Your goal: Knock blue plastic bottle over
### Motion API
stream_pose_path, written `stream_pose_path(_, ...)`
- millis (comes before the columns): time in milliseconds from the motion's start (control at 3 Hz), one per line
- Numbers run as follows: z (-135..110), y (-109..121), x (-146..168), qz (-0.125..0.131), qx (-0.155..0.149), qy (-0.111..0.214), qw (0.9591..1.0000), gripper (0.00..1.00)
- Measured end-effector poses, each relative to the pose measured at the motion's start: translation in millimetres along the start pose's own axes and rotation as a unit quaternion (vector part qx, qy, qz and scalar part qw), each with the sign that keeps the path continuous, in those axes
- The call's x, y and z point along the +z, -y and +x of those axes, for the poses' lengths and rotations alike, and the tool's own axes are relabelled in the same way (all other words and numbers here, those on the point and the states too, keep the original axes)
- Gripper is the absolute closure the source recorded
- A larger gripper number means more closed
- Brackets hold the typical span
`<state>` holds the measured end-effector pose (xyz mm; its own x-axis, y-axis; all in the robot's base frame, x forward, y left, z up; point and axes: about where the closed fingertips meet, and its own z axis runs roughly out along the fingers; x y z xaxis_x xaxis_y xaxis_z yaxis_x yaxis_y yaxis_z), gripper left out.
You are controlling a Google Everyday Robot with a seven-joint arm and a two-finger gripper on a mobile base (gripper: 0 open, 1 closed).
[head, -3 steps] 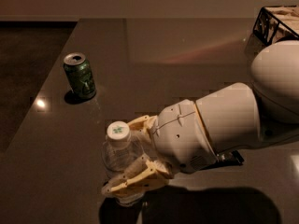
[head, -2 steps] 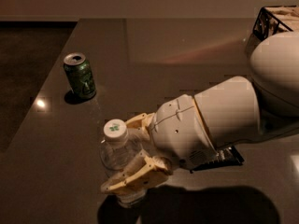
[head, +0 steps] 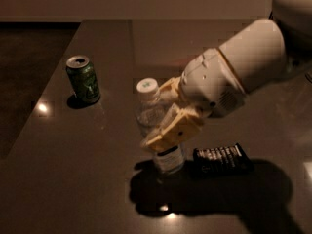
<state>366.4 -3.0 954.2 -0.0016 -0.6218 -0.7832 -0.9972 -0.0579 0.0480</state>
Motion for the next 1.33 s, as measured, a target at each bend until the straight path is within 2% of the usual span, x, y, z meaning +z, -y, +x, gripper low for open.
stream_pose_path(333,12.6,46.6,-30.8,0.032,-0.015,-0.051,0.9981,1.0)
stream_pose_path(667,22.6,88.6,-52.3,0.069,-0.044,-0.103,0.9913,1.0)
stream_pose_path(1000,35.6,115.7,-57.4,0.073,-0.075,-0.171,0.9797,1.0)
stream_pose_path(1333,59.0,131.2,-47.5,0.049,-0.089,-0.238,0.966,1.0)
